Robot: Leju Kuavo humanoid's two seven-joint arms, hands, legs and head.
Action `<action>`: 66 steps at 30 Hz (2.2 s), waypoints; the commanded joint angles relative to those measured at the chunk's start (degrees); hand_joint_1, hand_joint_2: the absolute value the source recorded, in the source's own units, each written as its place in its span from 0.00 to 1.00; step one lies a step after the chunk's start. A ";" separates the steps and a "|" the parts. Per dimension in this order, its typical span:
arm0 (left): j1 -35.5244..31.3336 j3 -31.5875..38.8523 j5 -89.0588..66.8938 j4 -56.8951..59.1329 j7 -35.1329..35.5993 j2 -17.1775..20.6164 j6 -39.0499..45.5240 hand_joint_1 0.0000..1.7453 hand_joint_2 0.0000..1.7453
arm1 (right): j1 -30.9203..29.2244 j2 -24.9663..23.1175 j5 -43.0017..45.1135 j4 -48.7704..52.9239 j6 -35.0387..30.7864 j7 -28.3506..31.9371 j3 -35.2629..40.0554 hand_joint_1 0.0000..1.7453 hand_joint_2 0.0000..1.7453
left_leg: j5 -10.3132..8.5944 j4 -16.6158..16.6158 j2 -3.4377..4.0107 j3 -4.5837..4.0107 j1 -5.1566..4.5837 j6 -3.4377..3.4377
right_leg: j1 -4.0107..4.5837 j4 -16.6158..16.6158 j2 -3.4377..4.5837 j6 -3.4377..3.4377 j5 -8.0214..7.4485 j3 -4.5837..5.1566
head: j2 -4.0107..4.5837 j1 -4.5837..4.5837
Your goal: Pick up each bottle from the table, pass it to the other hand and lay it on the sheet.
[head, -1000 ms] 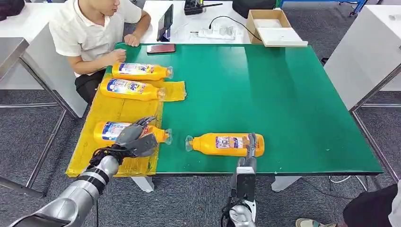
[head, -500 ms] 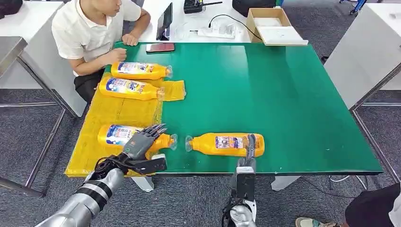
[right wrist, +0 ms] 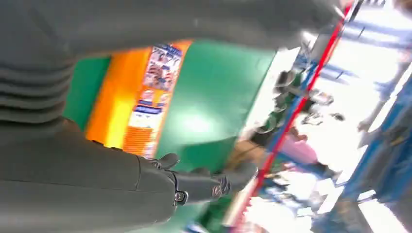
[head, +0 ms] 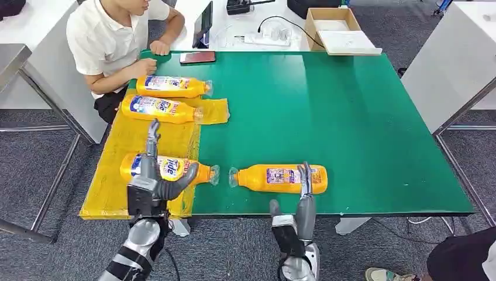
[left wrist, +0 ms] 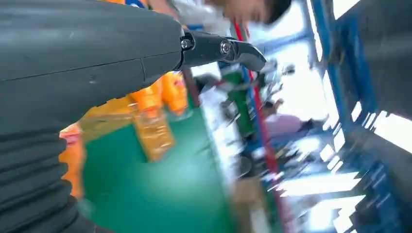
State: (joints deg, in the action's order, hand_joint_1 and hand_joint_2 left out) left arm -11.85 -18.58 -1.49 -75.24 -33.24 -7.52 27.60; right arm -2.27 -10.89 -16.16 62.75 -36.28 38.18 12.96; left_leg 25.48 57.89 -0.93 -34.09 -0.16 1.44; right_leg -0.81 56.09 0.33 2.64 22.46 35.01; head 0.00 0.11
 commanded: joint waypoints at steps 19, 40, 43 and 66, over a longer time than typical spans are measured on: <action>11.31 -0.96 -0.86 -16.07 2.51 0.79 -3.67 0.00 1.00 | -17.60 16.47 -33.09 -26.30 1.63 -16.58 -10.29 0.00 1.00 | 0.01 -0.03 0.04 0.19 -0.13 -0.01 | -0.11 -0.05 -0.05 -0.02 0.00 -0.18 | 0.00 -0.02; 8.35 -3.65 -0.24 -13.50 6.85 0.19 -5.71 0.00 1.00 | -23.68 14.31 -37.15 -34.81 10.47 -20.37 -5.40 0.00 1.00 | 0.00 -0.01 0.16 0.15 -0.10 -0.02 | -0.08 -0.04 0.04 -0.02 -0.05 -0.10 | 0.02 -0.02; 8.02 -3.90 0.06 -13.22 7.18 0.22 -6.13 0.00 1.00 | -24.17 14.17 -37.90 -35.27 10.47 -20.83 -4.70 0.00 1.00 | 0.00 -0.04 0.16 0.24 -0.09 -0.04 | -0.07 -0.04 0.04 -0.04 -0.04 -0.17 | 0.00 0.00; 7.21 -4.50 4.35 -11.56 11.58 0.53 -10.72 0.00 1.00 | -25.91 16.01 -39.57 -41.49 25.44 -28.56 -1.06 0.91 1.00 | 0.02 -0.04 0.35 0.77 -0.08 0.02 | -0.05 -0.14 0.13 0.00 -0.06 -0.57 | 0.00 -0.02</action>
State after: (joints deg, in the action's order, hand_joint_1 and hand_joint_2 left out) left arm -2.75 -22.05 2.38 -90.62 -22.34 -8.02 17.37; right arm -29.24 4.35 -55.56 28.06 -13.05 10.60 9.31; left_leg 25.53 57.90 -0.47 -33.40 -0.31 1.52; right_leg -0.92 56.03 0.62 2.71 22.39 34.58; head 0.00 0.09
